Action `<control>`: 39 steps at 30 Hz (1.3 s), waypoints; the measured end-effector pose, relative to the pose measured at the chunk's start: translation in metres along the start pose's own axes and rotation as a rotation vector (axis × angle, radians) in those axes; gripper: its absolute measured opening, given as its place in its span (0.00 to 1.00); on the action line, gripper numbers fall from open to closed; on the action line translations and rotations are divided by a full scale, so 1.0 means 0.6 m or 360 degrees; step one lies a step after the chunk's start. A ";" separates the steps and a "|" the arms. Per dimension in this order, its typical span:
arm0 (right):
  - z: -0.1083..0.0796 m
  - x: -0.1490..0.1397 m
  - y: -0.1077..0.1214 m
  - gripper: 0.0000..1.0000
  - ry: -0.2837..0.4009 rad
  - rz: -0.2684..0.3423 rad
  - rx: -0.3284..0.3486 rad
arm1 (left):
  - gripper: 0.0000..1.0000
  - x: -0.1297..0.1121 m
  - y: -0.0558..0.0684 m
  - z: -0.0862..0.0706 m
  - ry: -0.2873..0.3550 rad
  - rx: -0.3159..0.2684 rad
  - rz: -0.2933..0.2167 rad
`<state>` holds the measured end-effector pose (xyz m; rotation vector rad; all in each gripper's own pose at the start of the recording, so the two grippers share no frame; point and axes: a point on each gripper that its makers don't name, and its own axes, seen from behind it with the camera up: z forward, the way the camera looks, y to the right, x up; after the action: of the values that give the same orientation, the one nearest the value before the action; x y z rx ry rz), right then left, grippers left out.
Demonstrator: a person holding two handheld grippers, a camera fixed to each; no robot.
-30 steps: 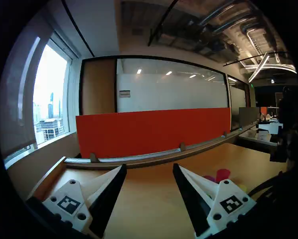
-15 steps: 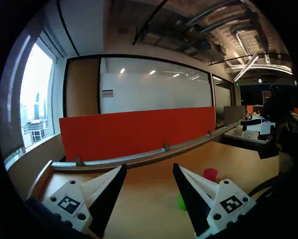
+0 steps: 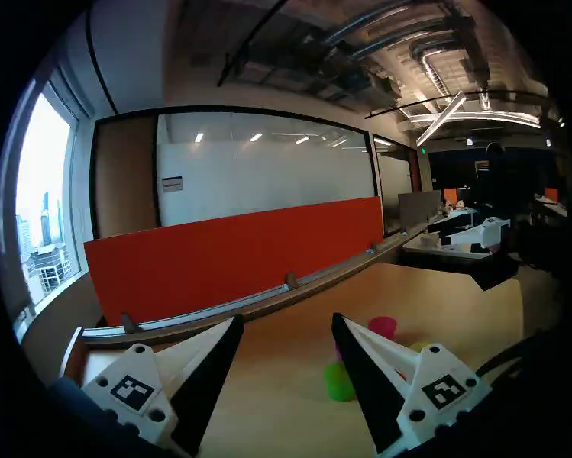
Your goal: Pour water
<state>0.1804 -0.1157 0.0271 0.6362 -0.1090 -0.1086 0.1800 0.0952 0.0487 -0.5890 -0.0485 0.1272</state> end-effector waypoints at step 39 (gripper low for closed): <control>0.049 -0.141 -0.029 0.99 -0.0461 -0.0193 0.0363 | 0.85 -0.138 0.077 0.092 -0.0344 -0.0489 0.0081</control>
<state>0.0919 -0.1356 0.0342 0.8527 -0.3664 -0.3090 0.0885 0.1526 0.0684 -0.8818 -0.2666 0.2349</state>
